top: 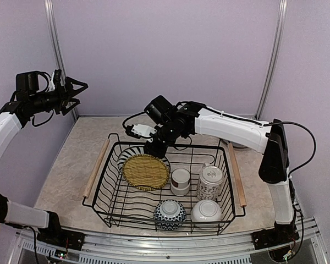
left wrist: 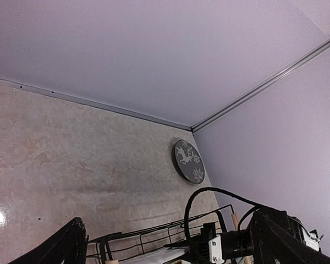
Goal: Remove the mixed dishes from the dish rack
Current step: Grab the plate from the dish rack.
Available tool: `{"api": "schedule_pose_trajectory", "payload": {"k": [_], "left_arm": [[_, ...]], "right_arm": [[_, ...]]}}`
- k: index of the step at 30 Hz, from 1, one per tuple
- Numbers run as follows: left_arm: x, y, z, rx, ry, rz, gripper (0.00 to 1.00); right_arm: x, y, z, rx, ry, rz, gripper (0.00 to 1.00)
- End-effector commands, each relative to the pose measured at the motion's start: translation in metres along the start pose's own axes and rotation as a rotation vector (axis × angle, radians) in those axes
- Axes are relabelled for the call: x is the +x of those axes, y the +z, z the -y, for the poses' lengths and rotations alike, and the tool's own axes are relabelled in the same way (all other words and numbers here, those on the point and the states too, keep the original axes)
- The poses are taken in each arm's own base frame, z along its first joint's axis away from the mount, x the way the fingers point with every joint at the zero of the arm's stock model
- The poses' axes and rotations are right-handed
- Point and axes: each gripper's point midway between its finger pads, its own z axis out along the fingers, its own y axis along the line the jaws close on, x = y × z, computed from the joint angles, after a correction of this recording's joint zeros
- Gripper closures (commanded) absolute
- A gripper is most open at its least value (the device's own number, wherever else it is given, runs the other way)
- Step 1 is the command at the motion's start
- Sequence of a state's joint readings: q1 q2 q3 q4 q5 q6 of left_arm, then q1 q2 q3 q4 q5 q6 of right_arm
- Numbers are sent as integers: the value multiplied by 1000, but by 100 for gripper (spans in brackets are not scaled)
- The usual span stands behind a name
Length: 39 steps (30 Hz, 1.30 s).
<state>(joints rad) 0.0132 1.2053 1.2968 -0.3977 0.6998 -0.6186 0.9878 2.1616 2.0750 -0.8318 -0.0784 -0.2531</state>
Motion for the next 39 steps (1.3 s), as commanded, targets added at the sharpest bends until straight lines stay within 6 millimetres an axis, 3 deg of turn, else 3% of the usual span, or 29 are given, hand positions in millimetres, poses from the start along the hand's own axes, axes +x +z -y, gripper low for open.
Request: {"api": "schedule_pose_trajectory", "payload": {"k": [1, 15, 28, 39], "left_arm": [[2, 3, 1, 10, 26, -12, 1], [2, 3, 0, 7, 26, -12, 1], [3, 5, -2, 3, 22, -16, 1], [3, 6, -3, 0, 21, -20, 1]], "right_arm": [[-17, -24, 8, 94, 40, 36, 97], [-33, -63, 17, 218, 3, 89, 100], [-53, -95, 10, 280, -15, 156, 100], [-66, -147, 26, 405, 23, 304, 100]]}}
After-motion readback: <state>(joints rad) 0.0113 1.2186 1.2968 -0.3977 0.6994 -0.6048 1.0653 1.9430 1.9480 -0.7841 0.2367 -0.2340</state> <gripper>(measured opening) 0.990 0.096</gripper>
